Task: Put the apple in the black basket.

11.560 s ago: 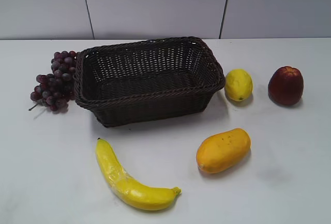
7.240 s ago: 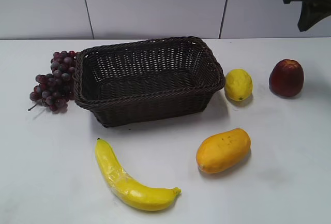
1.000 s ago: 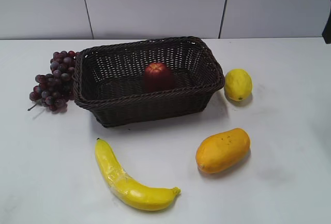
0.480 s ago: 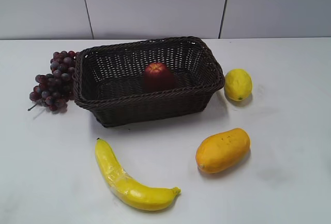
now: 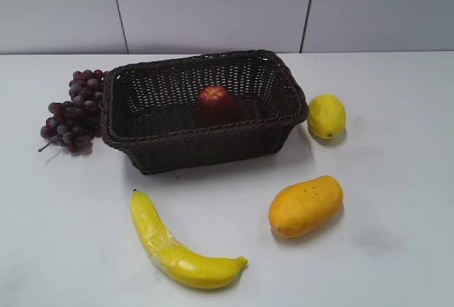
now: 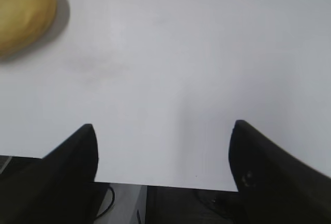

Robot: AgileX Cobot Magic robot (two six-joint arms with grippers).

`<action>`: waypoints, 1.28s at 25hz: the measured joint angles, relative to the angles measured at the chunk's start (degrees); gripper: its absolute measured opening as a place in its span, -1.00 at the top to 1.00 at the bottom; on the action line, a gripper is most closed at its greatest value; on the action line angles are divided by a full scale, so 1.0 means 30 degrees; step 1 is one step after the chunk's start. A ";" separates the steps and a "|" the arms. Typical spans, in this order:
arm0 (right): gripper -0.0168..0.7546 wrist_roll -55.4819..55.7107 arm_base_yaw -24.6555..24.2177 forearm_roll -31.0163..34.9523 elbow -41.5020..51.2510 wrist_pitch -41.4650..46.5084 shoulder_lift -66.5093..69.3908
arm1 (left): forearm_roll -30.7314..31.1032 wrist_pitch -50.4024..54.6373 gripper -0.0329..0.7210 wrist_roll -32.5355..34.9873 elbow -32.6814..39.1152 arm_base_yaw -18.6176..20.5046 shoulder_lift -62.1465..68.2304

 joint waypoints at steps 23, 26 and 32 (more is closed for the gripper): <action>-0.58 0.0000 0.0000 0.0000 0.5406 0.0569 -1.3116 | 0.0000 0.0000 0.29 0.0000 0.0000 0.0000 0.0000; -0.58 0.0000 0.0000 0.0000 0.5471 0.0588 -1.4694 | 0.0000 0.0000 0.29 0.0000 0.0000 0.0000 0.0000; -0.58 0.0000 0.0000 0.0000 0.5591 0.0588 -1.7361 | 0.0000 0.0000 0.29 0.0000 0.0000 0.0000 0.0000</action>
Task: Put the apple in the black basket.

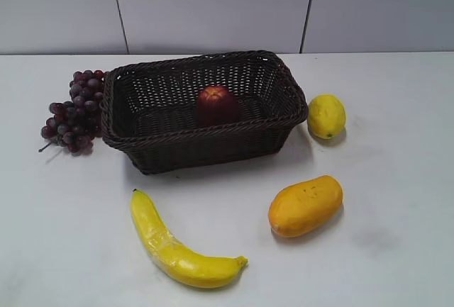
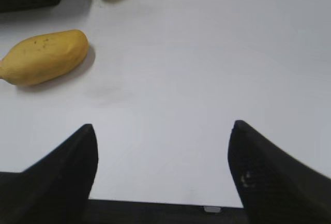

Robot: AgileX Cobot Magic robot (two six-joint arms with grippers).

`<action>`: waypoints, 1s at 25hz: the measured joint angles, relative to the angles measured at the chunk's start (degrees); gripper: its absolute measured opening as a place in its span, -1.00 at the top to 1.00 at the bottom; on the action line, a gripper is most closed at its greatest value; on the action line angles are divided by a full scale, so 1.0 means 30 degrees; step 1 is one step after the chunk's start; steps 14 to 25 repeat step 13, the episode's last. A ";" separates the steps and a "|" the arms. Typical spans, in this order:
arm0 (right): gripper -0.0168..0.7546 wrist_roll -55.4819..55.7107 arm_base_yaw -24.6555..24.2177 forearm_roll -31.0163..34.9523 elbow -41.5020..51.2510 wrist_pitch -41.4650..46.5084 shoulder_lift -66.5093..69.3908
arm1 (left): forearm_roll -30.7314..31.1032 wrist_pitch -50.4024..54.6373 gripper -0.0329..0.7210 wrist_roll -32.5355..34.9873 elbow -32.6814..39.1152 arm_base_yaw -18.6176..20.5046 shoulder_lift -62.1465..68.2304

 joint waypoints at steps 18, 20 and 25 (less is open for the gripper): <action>-0.52 0.0000 0.0000 0.0000 0.0000 0.0017 -0.3620 | 0.0000 0.0000 0.29 0.0000 0.0000 0.0000 0.0000; -0.52 0.0000 0.0000 0.0000 0.0000 0.0017 -0.3620 | 0.0000 0.0000 0.29 0.0000 0.0000 0.0000 0.0000; -0.52 0.0000 0.0000 0.0000 0.0000 0.0017 -0.3620 | 0.0000 0.0000 0.29 0.0000 0.0000 0.0000 0.0000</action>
